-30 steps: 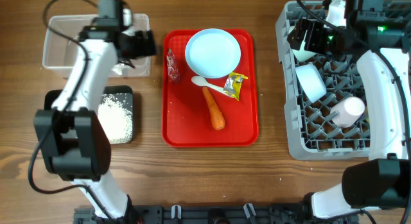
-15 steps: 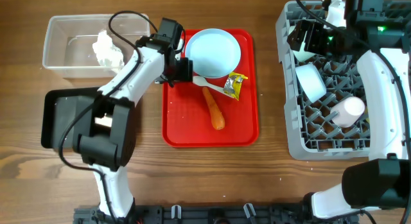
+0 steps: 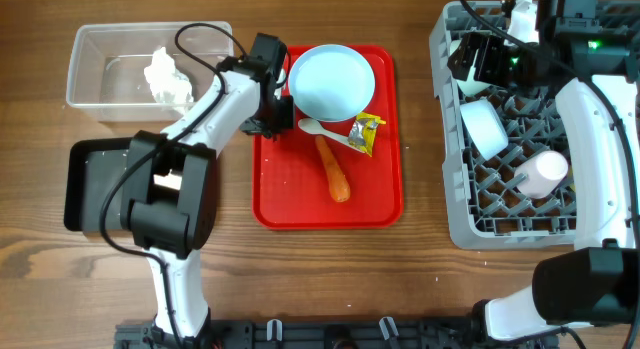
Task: Sort waste into correct bins and load items into the dishwasher rack
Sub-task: 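Grasp the red wrapper and drop it into the clear bin, then reach and grasp the yellow snack packet with the left gripper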
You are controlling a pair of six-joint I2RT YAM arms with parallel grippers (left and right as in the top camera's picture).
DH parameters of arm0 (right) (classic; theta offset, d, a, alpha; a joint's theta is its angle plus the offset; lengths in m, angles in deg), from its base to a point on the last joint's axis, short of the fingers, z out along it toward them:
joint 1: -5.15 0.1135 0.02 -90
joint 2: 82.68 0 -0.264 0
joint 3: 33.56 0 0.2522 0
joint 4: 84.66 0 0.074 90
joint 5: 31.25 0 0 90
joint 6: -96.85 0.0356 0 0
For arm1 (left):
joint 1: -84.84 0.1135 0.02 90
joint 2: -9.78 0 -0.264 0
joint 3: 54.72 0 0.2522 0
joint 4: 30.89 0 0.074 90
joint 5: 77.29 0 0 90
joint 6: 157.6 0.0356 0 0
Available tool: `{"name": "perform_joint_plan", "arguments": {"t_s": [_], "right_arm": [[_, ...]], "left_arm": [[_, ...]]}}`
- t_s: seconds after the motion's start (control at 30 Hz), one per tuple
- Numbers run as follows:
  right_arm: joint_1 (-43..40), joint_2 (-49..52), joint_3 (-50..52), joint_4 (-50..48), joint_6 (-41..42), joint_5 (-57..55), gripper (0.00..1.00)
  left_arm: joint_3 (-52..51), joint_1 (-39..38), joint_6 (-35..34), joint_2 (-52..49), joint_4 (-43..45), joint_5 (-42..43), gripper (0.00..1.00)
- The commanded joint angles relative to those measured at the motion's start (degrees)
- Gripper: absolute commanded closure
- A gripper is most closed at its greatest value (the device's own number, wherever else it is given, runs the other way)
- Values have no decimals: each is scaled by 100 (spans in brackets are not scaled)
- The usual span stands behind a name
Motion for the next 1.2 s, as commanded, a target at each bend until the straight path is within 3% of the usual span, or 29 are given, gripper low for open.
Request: {"name": "perform_joint_plan", "arguments": {"t_s": [0.0,0.13,0.33,0.37,0.4,0.43,0.7,0.87,1.17], "right_arm": [[-9,-129,-2,7,-76,-120,0],[-9,-129,-2,7,-76,-120,0],[-9,-129,-2,7,-76,-118,0],[-9,-129,-2,7,-76,-120,1],[-9,-129,-2,9,-79,-120,0],[-9,-129,-2,15,-79,-120,1],[-9,-129,-2,31,-81,-120,1],[-9,-129,-2,33,-79,-120,1],[-9,-129,-2,109,-214,-125,0]], "left_arm": [[459,125,190,1023,-42,-791,96],[457,522,203,1453,245,-1355,96],[452,1421,236,1029,918,-1150,96],[452,1554,236,879,1045,-1003,88],[452,1683,236,699,1169,-831,56],[452,1773,234,560,1248,-728,0],[599,1554,426,789,1355,404,0],[608,400,710,1099,1248,551,0],[562,-1491,706,186,1211,573,1]]}}
